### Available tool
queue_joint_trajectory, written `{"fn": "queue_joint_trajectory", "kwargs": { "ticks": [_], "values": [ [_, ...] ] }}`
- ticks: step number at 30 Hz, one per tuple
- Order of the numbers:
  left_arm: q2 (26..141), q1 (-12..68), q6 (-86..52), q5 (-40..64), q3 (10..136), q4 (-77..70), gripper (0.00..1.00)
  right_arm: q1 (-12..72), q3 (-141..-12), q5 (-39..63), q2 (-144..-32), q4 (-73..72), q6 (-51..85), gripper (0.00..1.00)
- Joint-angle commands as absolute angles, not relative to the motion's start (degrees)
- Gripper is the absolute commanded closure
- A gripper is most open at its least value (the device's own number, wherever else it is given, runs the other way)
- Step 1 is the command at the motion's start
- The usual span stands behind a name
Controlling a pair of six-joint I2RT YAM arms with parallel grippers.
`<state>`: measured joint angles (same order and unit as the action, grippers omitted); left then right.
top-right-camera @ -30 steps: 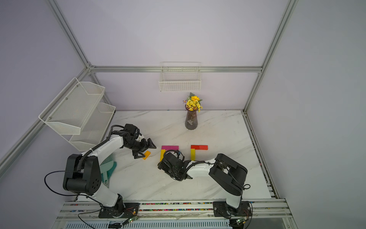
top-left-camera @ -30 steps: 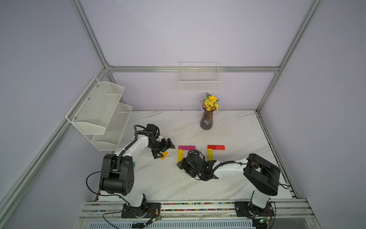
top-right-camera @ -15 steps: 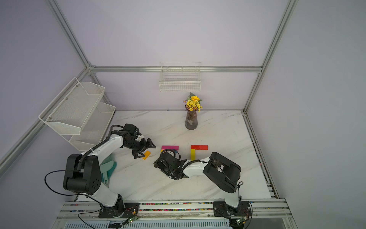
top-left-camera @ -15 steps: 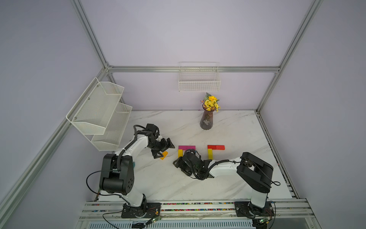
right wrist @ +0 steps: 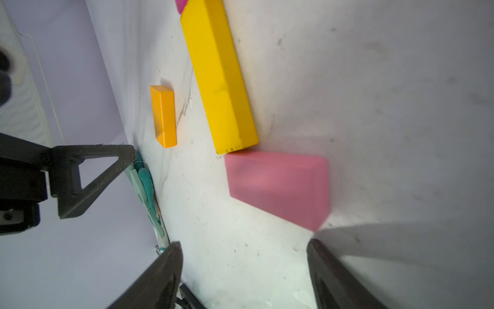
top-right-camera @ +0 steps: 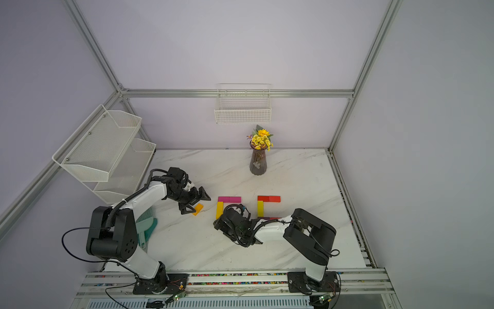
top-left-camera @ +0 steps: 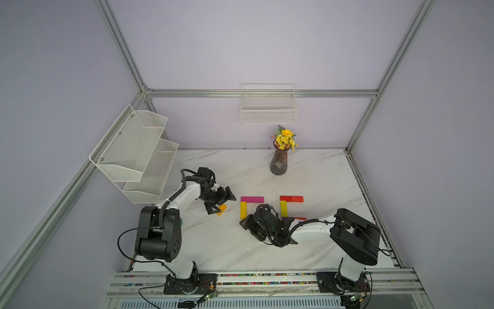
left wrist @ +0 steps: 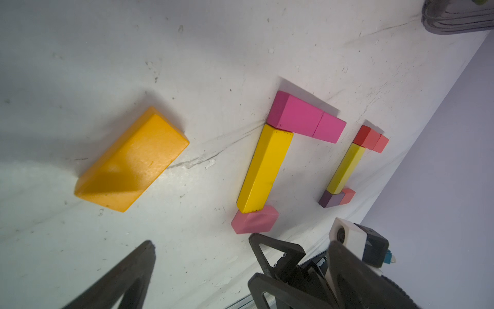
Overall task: Assemble the letter c with building blocks
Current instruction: Assemble the building block at the center of the board.
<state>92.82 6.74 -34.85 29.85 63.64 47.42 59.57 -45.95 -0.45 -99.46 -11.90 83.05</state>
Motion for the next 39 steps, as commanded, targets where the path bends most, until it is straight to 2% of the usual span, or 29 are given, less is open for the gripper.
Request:
{"fn": "queue_joint_trajectory", "kwargs": {
  "ticks": [1, 16, 39],
  "values": [
    [92.99, 6.15, -33.82, 31.18, 65.70, 47.37, 0.00, 59.46, -41.59, -1.89, -98.09, -8.53, 85.99, 0.24],
    [93.32, 6.15, -33.38, 30.76, 65.81, 47.64, 0.00, 58.96, -46.20, -2.09, -104.47, -11.34, 86.13, 0.24],
    [95.08, 5.63, -32.52, 31.43, 67.07, 47.90, 0.00, 57.22, -47.11, -2.62, -105.47, -10.99, 86.47, 0.24]
  ]
}}
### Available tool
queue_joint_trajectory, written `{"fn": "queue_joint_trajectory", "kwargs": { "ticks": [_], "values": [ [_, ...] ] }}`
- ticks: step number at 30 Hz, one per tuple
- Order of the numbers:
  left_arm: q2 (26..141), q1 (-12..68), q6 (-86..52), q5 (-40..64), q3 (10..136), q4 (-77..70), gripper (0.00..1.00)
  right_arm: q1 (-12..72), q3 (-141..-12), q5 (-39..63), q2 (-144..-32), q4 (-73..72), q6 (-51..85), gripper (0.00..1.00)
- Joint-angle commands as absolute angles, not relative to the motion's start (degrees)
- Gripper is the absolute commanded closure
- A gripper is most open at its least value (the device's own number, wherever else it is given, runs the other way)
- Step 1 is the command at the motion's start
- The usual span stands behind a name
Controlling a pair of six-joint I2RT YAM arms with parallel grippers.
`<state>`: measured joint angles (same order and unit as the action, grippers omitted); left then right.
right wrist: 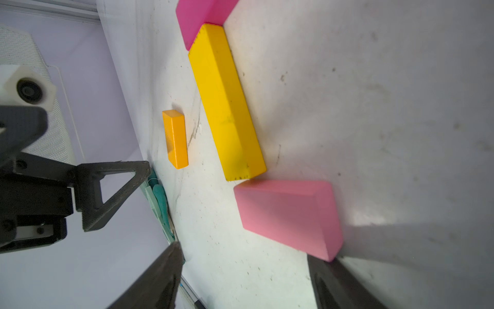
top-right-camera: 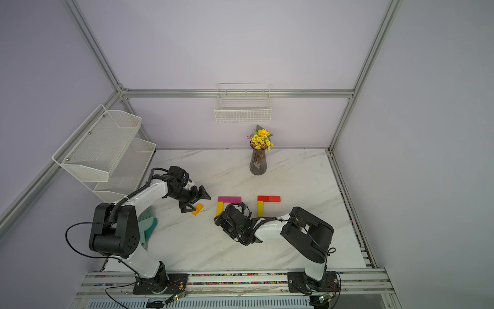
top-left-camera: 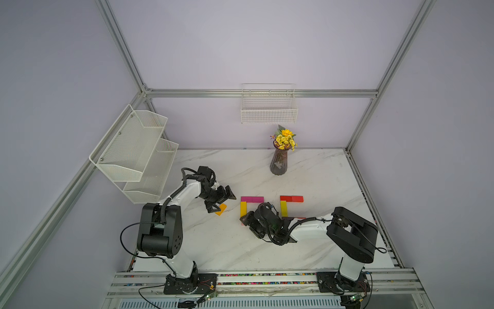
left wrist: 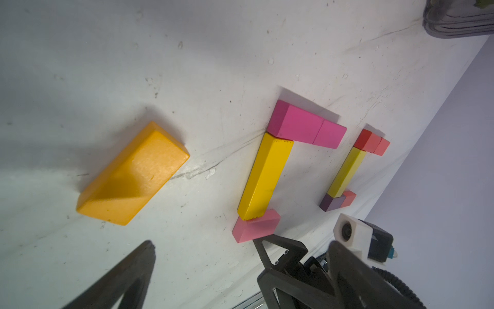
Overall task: Assemble the letter c with building blocks
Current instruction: Assemble the building block at the center of the board.
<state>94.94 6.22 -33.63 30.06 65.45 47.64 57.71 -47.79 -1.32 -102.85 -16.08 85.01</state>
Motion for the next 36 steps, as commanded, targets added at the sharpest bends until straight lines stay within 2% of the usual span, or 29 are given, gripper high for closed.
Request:
{"fn": "queue_joint_trajectory", "kwargs": {
  "ticks": [1, 12, 20, 36],
  "values": [
    [95.10, 5.62, -32.44, 31.54, 67.06, 47.90, 0.00, 57.22, -47.11, -2.48, -105.56, -10.99, 86.40, 0.24],
    [95.19, 5.19, -32.21, 32.08, 68.01, 48.60, 0.00, 56.96, -45.25, -1.95, -99.90, -9.88, 85.79, 0.24],
    [94.92, 5.02, -32.23, 32.21, 68.04, 48.87, 0.00, 53.66, -40.70, -3.78, -95.04, -7.85, 86.02, 0.24],
    [92.48, 5.04, -33.07, 32.96, 64.75, 48.96, 0.00, 51.66, -49.06, 0.08, -104.74, -8.36, 81.36, 0.24]
  ]
}}
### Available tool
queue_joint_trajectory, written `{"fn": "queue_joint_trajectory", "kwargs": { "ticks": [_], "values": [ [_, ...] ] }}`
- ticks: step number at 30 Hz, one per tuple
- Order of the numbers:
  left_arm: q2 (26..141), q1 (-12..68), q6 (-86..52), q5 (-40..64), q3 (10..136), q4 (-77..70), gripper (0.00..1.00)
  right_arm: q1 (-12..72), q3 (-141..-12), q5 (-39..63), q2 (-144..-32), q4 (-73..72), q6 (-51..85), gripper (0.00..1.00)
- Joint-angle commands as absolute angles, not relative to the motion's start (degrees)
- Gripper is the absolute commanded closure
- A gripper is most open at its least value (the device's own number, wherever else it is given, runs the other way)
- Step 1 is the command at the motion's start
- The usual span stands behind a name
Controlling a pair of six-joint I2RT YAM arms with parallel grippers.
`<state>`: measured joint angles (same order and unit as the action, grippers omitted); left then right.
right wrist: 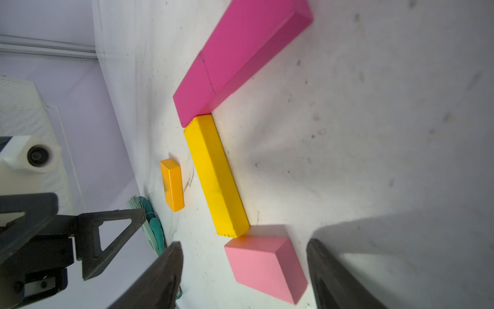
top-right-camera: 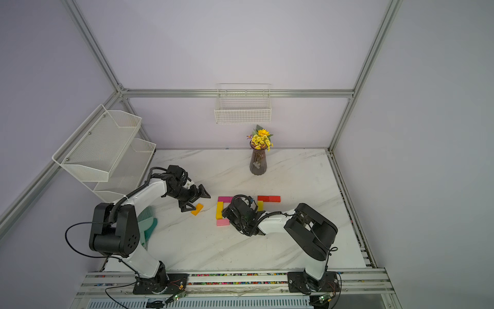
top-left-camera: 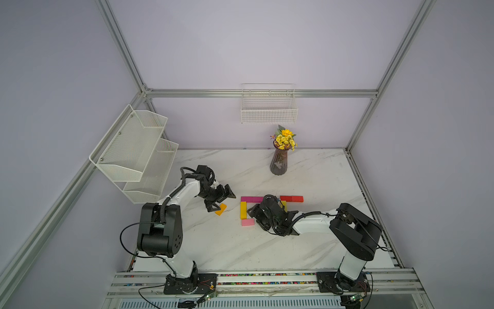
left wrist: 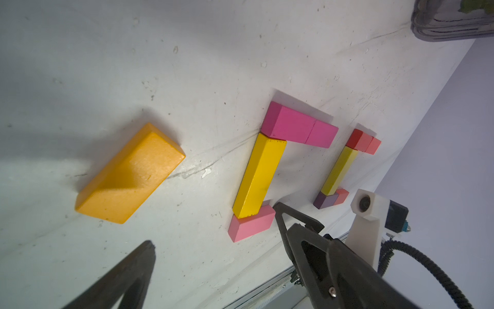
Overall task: Assemble the letter c with building blocks
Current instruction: Assemble the building block at the center of the board.
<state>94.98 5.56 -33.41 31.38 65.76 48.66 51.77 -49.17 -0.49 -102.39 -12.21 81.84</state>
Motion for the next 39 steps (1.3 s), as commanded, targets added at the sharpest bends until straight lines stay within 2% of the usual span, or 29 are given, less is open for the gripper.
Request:
{"fn": "queue_joint_trajectory", "kwargs": {
  "ticks": [1, 29, 39],
  "values": [
    [92.25, 5.01, -33.08, 33.04, 64.55, 48.87, 0.00, 51.66, -49.21, 0.03, -104.77, -8.27, 81.29, 0.24],
    [91.86, 5.01, -33.57, 33.57, 63.37, 48.20, 0.00, 53.42, -51.18, 0.09, -105.08, -8.17, 81.49, 0.25],
    [91.34, 5.01, -33.74, 33.89, 63.69, 48.25, 0.00, 54.05, -45.29, -1.13, -97.75, -5.57, 82.07, 0.25]
  ]
}}
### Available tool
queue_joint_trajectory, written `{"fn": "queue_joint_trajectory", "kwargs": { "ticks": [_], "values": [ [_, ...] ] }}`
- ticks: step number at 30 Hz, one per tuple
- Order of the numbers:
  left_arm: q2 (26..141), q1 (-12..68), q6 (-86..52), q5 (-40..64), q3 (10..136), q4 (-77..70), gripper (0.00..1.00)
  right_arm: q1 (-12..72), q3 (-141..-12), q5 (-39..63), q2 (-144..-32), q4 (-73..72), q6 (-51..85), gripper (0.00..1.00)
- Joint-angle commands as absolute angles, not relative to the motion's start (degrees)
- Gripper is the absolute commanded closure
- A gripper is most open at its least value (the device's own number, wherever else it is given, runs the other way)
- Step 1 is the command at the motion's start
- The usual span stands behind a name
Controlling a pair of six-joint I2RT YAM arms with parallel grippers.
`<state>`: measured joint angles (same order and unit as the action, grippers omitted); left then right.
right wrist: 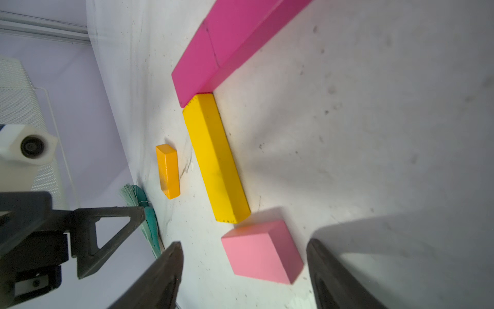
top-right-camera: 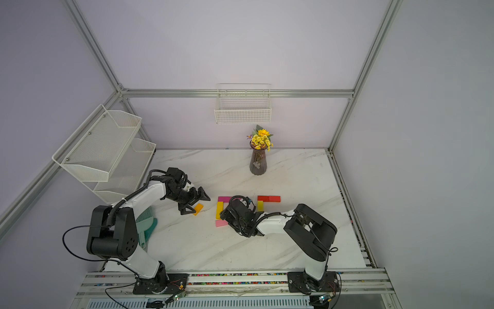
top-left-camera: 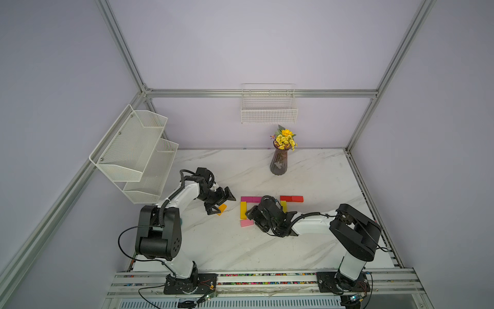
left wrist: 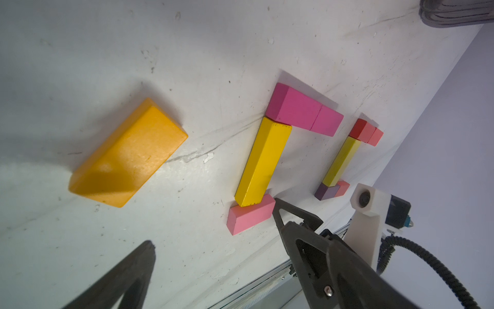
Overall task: Assemble the letter c with building blocks
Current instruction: Assemble the building block at the center of the board.
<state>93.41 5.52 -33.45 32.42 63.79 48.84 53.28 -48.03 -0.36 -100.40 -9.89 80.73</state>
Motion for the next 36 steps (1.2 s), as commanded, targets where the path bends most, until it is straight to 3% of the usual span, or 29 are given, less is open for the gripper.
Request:
{"fn": "queue_joint_trajectory", "kwargs": {
  "ticks": [1, 13, 36],
  "values": [
    [91.32, 5.02, -33.81, 33.90, 63.69, 48.25, 0.00, 54.27, -44.78, -1.22, -97.04, -5.32, 82.17, 0.24],
    [90.70, 5.01, -34.41, 34.09, 63.20, 47.87, 0.00, 61.14, -48.63, -1.84, -102.29, -9.20, 85.08, 0.25],
    [89.91, 5.08, -34.54, 33.40, 62.49, 47.73, 0.00, 61.61, -53.61, -5.80, -108.98, -9.78, 86.01, 0.25]
  ]
}}
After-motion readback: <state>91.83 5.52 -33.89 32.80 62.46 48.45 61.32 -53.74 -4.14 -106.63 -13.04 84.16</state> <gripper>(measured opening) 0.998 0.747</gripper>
